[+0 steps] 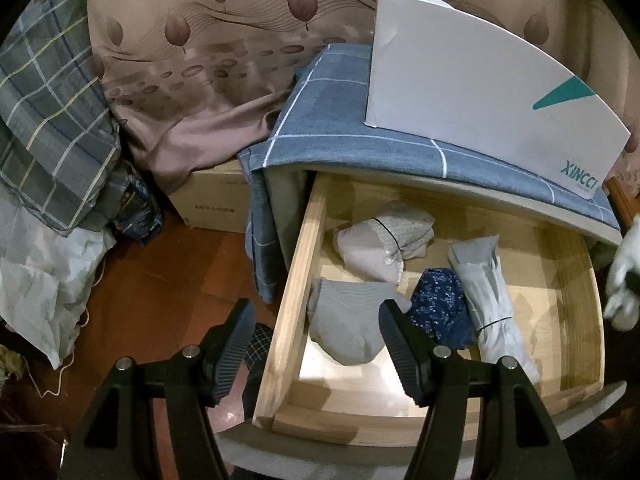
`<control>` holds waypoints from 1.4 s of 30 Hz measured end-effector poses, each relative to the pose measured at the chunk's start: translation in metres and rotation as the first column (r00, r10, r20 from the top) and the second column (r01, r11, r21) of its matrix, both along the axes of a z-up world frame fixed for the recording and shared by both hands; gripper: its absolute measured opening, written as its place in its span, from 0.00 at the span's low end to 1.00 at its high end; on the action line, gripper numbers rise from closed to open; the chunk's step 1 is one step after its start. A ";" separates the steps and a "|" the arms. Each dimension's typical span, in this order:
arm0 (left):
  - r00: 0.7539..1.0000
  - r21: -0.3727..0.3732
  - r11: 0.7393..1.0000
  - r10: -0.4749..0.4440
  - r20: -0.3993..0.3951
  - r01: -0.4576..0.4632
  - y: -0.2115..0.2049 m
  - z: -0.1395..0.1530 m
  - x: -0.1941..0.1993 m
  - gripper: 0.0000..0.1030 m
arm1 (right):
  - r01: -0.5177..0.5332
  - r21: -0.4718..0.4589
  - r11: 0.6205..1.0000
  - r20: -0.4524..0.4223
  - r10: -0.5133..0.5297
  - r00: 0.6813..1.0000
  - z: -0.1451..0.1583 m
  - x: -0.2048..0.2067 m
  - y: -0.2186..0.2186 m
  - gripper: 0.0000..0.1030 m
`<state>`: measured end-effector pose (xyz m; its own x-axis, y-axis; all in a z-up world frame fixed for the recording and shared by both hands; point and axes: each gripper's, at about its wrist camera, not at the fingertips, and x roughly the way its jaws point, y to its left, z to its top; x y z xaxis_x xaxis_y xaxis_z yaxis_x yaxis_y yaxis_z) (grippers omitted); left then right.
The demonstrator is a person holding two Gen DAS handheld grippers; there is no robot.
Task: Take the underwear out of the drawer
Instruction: 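Carry the crumpled white underwear over the shoebox with the right gripper, then lower the white underwear into the shoebox and open the right gripper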
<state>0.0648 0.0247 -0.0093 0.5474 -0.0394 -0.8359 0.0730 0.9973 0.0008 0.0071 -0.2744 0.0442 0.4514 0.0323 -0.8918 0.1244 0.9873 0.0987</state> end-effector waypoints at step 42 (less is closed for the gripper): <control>0.996 -0.041 0.996 0.084 -0.016 -0.084 0.017 0.000 0.002 0.64 | -0.004 -0.012 1.000 0.090 0.005 0.996 0.081 0.184 0.041 0.39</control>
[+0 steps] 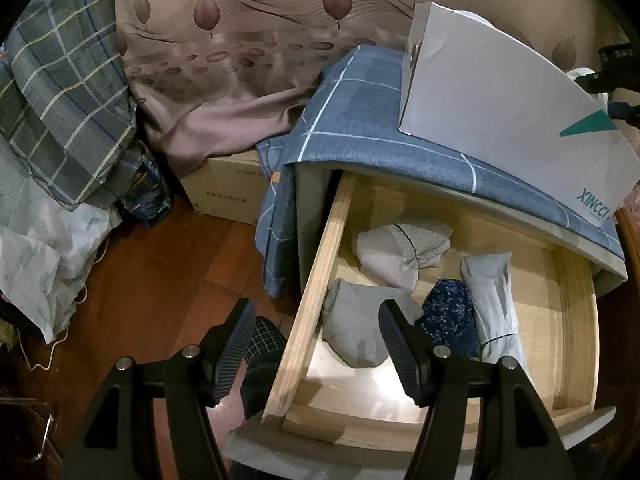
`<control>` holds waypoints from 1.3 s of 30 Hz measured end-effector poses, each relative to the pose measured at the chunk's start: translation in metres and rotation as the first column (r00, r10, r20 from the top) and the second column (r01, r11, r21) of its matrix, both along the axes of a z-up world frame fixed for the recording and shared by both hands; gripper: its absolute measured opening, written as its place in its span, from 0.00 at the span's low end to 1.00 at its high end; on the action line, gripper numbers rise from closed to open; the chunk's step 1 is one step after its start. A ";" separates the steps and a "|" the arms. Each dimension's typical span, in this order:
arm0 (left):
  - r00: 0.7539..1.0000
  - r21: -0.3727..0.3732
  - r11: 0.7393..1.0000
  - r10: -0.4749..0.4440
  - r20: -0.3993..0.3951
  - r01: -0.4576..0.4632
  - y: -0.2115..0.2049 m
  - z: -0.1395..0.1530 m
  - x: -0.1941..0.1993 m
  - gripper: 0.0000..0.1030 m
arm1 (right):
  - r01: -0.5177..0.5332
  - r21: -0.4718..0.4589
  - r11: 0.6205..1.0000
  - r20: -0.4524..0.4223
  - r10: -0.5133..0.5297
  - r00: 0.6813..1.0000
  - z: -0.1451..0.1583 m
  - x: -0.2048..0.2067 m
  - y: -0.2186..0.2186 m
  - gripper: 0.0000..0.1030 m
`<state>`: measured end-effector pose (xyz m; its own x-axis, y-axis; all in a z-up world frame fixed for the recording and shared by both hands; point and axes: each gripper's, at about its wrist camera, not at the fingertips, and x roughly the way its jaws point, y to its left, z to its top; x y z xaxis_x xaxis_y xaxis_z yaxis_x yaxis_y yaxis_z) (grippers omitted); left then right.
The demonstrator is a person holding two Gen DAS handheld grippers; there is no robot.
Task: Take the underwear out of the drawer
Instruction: 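Lower the white underwear into the shoebox and open the right gripper, then move the right gripper into the drawer and grasp the banded white roll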
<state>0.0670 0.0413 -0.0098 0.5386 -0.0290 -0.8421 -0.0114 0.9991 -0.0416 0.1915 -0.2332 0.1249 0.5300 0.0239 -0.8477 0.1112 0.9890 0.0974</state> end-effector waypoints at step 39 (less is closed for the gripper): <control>0.999 0.056 0.998 -0.015 -0.038 0.017 -0.009 -0.007 0.005 0.64 | -0.071 0.053 0.996 0.052 0.068 0.996 -0.007 -0.110 -0.012 0.55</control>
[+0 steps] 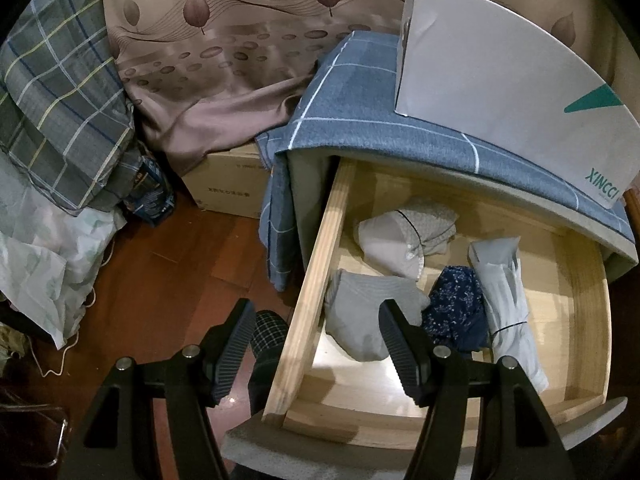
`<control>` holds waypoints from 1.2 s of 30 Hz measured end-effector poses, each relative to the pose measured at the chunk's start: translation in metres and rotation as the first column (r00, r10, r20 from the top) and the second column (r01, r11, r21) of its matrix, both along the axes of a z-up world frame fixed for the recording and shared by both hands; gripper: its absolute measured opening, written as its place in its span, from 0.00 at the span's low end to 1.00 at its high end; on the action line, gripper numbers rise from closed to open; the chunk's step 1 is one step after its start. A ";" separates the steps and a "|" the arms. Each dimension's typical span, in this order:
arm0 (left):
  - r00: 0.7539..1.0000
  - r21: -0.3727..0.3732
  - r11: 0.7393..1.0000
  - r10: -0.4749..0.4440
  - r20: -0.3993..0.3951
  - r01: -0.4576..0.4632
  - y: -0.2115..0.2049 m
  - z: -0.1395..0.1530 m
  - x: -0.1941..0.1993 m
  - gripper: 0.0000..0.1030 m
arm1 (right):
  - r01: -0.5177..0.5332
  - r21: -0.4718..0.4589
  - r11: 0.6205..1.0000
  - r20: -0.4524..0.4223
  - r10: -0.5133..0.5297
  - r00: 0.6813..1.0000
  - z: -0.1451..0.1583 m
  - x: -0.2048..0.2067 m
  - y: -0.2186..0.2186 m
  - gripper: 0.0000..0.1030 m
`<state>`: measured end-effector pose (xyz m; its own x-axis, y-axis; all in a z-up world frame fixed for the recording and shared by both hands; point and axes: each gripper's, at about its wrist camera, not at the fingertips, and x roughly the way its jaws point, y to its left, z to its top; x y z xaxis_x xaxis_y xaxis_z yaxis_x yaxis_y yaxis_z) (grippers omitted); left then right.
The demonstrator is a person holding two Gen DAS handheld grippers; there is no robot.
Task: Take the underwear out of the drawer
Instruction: 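Move the right gripper into the drawer and grasp the banded white roll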
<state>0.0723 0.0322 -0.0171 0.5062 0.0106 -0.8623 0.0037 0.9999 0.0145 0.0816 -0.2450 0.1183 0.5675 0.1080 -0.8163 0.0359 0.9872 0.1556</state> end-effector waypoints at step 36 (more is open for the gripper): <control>0.999 -0.080 0.996 0.028 -0.016 -0.029 0.014 0.000 0.002 0.64 | -0.241 -0.073 0.968 -0.449 0.184 0.874 -0.202 0.013 0.076 0.49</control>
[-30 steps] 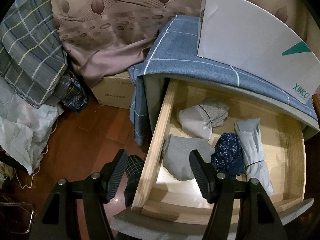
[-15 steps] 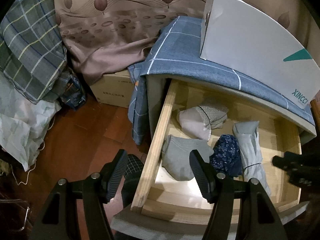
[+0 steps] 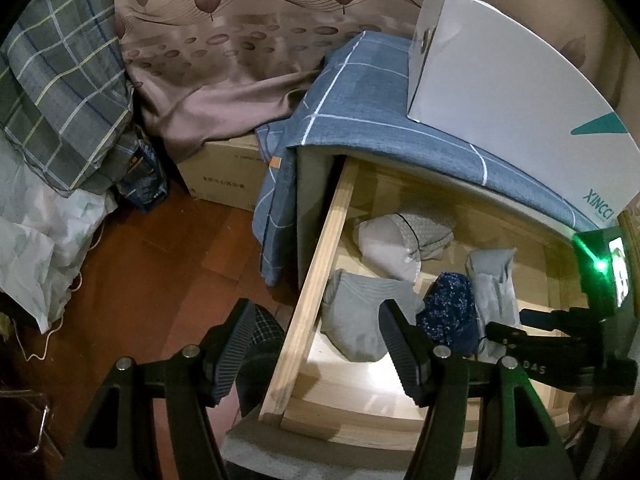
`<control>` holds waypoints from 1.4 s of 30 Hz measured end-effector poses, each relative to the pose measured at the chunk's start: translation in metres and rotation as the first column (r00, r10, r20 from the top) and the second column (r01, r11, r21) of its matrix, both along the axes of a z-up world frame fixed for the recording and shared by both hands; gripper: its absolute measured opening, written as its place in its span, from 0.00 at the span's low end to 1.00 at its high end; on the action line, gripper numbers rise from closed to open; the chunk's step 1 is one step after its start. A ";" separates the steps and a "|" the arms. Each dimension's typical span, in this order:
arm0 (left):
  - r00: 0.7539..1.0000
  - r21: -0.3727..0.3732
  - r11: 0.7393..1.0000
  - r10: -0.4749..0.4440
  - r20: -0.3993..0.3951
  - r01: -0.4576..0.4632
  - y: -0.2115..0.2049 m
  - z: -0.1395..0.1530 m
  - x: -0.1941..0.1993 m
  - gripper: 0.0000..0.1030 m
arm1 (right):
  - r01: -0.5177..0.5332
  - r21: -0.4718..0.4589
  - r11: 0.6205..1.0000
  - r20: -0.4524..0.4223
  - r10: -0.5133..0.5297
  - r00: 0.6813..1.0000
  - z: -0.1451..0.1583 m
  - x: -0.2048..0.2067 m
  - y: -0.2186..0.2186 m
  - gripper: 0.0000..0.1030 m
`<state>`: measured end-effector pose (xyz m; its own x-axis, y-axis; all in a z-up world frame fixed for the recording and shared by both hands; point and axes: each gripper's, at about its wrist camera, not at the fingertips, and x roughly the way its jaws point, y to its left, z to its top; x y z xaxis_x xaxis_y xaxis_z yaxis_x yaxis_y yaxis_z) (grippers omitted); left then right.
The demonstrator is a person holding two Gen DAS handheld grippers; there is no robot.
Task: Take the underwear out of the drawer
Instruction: 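Move the right gripper into the drawer and grasp the banded white roll, then lift the banded white roll with the right gripper while the left gripper grasps the grey knit sock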
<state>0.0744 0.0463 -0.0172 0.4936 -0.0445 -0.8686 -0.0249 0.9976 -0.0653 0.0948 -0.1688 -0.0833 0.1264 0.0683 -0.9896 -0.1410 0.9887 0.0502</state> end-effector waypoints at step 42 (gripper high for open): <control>0.947 -0.055 0.977 -0.215 -0.237 0.208 -0.032 -0.035 0.021 0.64 | 0.220 -0.094 0.971 -0.117 -0.230 0.966 -0.043 -0.053 -0.109 0.46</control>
